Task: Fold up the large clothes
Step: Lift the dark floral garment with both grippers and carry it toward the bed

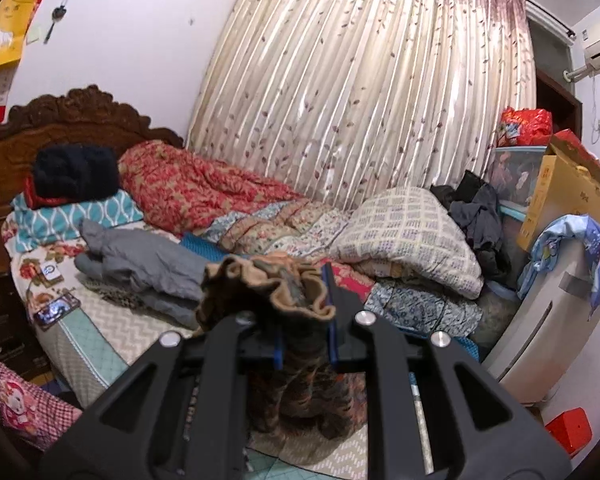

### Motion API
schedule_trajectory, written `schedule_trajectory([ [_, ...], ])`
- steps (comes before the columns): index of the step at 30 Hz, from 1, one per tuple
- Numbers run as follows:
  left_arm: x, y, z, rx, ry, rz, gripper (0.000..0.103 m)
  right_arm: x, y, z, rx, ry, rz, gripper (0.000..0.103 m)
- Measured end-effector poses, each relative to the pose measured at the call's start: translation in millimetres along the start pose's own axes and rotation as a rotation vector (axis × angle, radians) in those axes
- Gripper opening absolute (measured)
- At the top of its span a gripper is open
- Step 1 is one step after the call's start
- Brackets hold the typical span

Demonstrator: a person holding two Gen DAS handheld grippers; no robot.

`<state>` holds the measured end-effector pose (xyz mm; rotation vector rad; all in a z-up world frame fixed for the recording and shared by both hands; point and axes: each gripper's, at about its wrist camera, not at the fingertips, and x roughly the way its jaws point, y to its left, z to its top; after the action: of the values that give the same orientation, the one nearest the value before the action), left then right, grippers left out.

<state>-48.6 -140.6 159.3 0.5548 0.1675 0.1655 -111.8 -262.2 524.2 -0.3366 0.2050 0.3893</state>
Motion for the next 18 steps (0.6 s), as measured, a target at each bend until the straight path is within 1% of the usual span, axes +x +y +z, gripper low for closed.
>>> schedule_trajectory([
  [1, 1, 18, 3, -0.05, 0.019, -0.013, 0.009, 1, -5, -1, -0.006, 0.002, -0.025, 0.015],
  [2, 1, 37, 5, -0.104, 0.038, -0.031, 0.027, 3, -10, -4, 0.0, 0.008, -0.043, 0.015],
  [3, 1, 55, 6, -0.155, 0.061, -0.037, 0.031, 7, -19, -6, 0.014, 0.019, -0.057, 0.015],
  [5, -1, 108, 7, -0.299, 0.098, -0.041, 0.032, 20, -35, -17, 0.047, 0.048, -0.073, 0.015],
  [6, -2, 125, 8, -0.34, 0.103, -0.046, 0.032, 30, -44, -25, 0.079, 0.072, -0.064, 0.015],
  [8, -2, 165, 14, -0.439, 0.13, -0.109, 0.032, 44, -53, -40, 0.121, 0.096, -0.038, 0.016],
  [10, -5, 190, 25, -0.497, 0.133, -0.131, 0.033, 56, -51, -58, 0.139, 0.11, -0.007, 0.017],
  [12, -8, 208, 41, -0.521, 0.095, -0.152, 0.033, 60, -49, -78, 0.187, 0.112, 0.04, 0.019],
  [13, -10, 215, 52, -0.527, 0.077, -0.161, 0.033, 60, -48, -95, 0.241, 0.117, 0.083, 0.02],
  [15, -3, 225, 71, -0.549, 0.075, -0.198, 0.033, 56, -46, -120, 0.326, 0.12, 0.127, 0.034],
  [16, 1, 229, 80, -0.561, 0.087, -0.213, 0.033, 52, -41, -131, 0.365, 0.115, 0.136, 0.05],
  [17, 6, 232, 88, -0.569, 0.097, -0.225, 0.033, 46, -37, -144, 0.406, 0.104, 0.141, 0.064],
  [18, 10, 234, 96, -0.578, 0.106, -0.244, 0.033, 39, -33, -156, 0.44, 0.095, 0.144, 0.069],
])
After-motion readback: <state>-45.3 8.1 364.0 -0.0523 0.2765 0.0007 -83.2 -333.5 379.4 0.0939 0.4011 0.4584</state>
